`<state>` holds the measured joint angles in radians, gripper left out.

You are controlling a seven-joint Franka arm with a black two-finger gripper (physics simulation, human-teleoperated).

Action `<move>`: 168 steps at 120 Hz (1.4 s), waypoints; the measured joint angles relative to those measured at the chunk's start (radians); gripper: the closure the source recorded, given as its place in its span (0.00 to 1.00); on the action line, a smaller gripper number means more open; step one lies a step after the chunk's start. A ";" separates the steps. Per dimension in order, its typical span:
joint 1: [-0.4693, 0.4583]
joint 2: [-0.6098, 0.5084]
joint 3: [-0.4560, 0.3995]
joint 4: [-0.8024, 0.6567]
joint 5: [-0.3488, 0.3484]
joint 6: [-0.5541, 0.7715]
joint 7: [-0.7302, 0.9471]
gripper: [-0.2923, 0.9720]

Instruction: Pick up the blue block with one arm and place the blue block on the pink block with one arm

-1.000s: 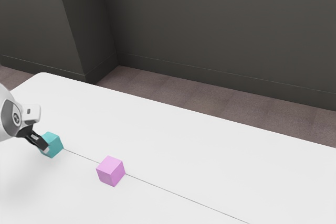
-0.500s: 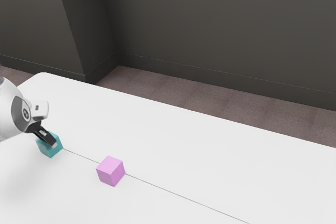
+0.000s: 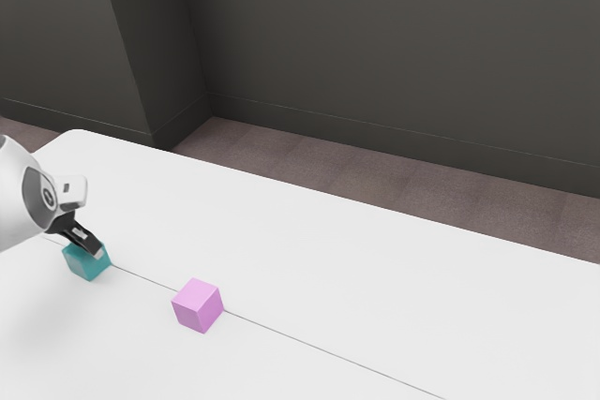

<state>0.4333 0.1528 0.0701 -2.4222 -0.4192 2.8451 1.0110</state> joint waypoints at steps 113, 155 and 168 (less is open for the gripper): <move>-0.319 -0.294 -0.060 -0.012 0.220 -0.391 -0.460 0.52; -0.419 -0.243 -0.060 -0.011 0.216 -0.424 -0.790 0.48; -0.427 -0.242 -0.060 -0.010 0.215 -0.422 -0.858 0.47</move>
<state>0.0059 -0.0896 0.0104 -2.4320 -0.2039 2.4232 0.1527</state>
